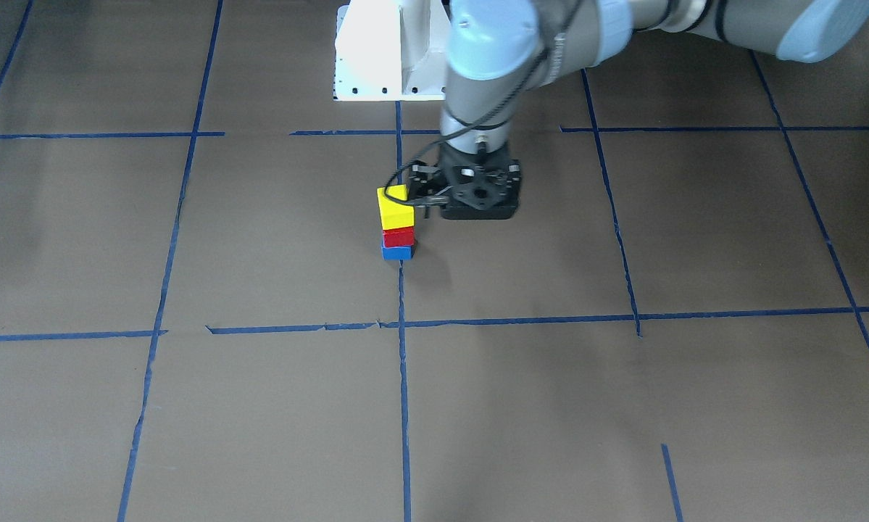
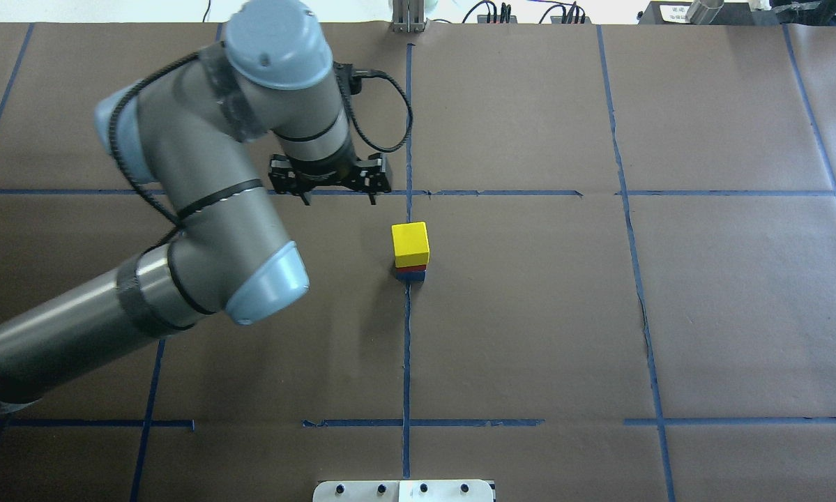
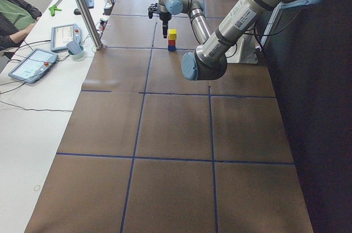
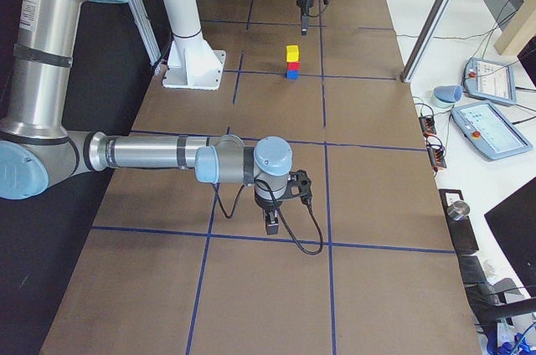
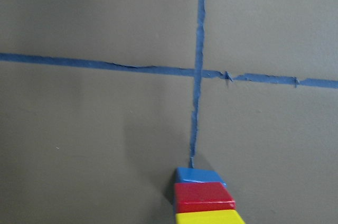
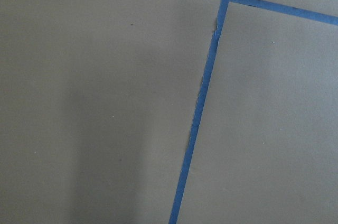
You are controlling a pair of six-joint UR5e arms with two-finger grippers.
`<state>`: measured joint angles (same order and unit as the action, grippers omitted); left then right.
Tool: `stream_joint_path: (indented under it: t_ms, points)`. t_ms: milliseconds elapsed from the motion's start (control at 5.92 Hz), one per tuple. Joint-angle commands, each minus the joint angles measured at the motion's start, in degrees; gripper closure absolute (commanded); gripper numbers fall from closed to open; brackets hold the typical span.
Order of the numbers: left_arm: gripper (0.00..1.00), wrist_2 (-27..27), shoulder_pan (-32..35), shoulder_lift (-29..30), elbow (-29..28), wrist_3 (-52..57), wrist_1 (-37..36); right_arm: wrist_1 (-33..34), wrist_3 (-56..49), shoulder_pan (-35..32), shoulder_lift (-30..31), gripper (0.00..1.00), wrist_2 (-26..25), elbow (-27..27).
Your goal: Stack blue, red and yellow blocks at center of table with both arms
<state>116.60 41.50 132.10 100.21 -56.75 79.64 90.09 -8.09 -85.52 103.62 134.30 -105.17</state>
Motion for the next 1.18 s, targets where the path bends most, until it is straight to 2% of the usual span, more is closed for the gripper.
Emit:
stream_joint_path:
  t_ms: [0, 169, 338, 507, 676, 1014]
  points:
    - [0.00, 5.10, 10.29, -20.54, 11.28, 19.56, 1.74, 0.00, 0.00, 0.00, 0.09, 0.00, -0.09, 0.14]
    - [0.00, 12.18, 19.23, -28.74, 11.23, 33.84, 1.83, 0.00, 0.00, 0.00, 0.09, 0.00, 0.00, 0.40]
    - [0.00, 17.82, 31.07, -35.96, 7.92, 51.39, 1.75, 0.00, 0.17, 0.00, 0.09, 0.00, -0.09, 0.41]
    - [0.00, 20.31, 41.37, -39.51, 1.19, 60.96, 1.83, 0.00, 0.70, 0.00, 0.00, 0.00, -0.09, 0.41]
    - [0.00, 20.42, 46.78, -42.07, -1.66, 66.28, 1.83, 0.00, 0.70, 0.00, 0.00, 0.00, 0.00, 0.32]
    - [0.00, 19.90, 46.92, -48.67, -1.68, 66.24, 1.83, 0.00, 0.70, 0.00, 0.00, 0.00, 0.00, 0.32]
